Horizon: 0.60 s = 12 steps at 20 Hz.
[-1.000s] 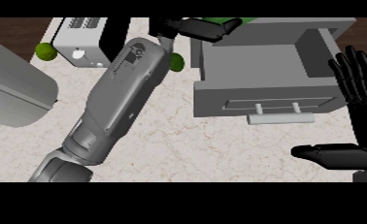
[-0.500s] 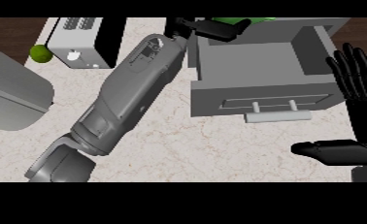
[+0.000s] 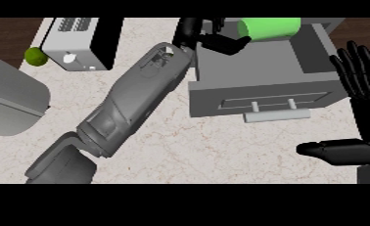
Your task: Pick up the cup, place it into the drawer and close the drawer
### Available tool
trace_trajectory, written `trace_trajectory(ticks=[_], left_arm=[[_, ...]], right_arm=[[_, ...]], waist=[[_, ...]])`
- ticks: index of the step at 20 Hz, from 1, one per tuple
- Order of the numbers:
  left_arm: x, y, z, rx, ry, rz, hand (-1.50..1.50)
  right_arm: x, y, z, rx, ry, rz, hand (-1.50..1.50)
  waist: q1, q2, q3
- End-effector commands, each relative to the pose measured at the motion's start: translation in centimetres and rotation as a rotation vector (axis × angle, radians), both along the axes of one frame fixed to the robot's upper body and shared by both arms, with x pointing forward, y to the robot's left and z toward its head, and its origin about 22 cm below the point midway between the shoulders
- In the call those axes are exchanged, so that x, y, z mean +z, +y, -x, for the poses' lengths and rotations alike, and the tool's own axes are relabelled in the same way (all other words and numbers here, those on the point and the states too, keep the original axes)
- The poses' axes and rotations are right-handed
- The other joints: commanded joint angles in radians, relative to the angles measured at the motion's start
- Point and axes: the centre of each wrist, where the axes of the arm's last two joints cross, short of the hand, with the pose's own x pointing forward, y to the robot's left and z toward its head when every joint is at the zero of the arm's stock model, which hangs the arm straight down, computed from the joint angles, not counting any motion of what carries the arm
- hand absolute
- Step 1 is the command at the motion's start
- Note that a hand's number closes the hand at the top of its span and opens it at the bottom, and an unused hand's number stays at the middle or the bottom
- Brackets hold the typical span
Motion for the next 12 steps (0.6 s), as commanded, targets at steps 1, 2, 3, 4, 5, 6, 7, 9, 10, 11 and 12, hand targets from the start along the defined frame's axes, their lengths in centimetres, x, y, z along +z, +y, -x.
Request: trace_trajectory(ticks=[1, 2, 3, 4, 5, 6, 7, 9, 10, 11, 12], left_arm=[[-1.4, -0.1, 0.4, 0.005, 0.032, -0.082, -1.50], [-1.6, 0.0, 0.4, -0.010, 0.047, -0.089, -1.50], [-2.2, -0.2, 0.8, -0.015, 0.029, -0.133, -1.50], [-1.3, -0.6, 0.6, 0.012, 0.061, -0.134, -1.50], [-1.8, 0.1, 0.1, 0.024, 0.040, -0.166, -1.50], [-2.8, -0.4, 1.0, 0.030, 0.040, -0.188, -1.50], [-1.9, -0.8, 0.9, 0.035, 0.052, -0.194, -1.50], [-3.2, 0.3, 0.6, 0.045, 0.037, -0.193, -1.50], [-2.6, -0.6, 1.1, 0.065, 0.002, -0.174, -1.50], [-2.7, -1.1, 1.7, 0.064, -0.008, -0.154, -1.50], [-3.2, -0.9, 1.9, 0.053, -0.020, -0.122, -1.50]], right_arm=[[0.3, -0.9, -0.1, 0.037, -0.018, -0.011, -1.50], [0.0, 2.5, -0.7, 0.008, -0.021, -0.005, -1.50], [-0.7, 0.5, -0.2, 0.009, -0.005, -0.023, -1.50], [-0.1, 1.7, -0.3, 0.022, -0.010, 0.014, -1.50], [0.0, 1.1, 0.0, 0.015, -0.029, 0.011, -1.50], [0.1, 1.0, -0.6, 0.037, -0.010, 0.001, -1.50], [-0.5, -0.3, -0.9, 0.025, -0.008, 0.011, -1.50], [-0.1, 1.0, -1.0, 0.027, -0.025, 0.004, -1.50], [-1.0, 0.6, -0.2, 0.028, -0.010, -0.004, -1.50], [0.5, 1.5, -1.0, 0.048, -0.036, -0.004, -1.50], [-0.4, 1.1, 0.0, 0.050, -0.017, -0.018, -1.50]], waist=[[-0.020, 0.005, 0.001], [-0.015, 0.007, 0.000], [-0.010, 0.003, 0.000], [-0.026, 0.006, 0.000], [-0.023, 0.008, 0.000], [-0.025, 0.006, 0.001], [-0.027, 0.008, 0.001], [-0.016, 0.010, 0.000], [-0.018, 0.005, 0.000], [-0.029, 0.007, 0.000], [-0.018, 0.004, 0.000]])
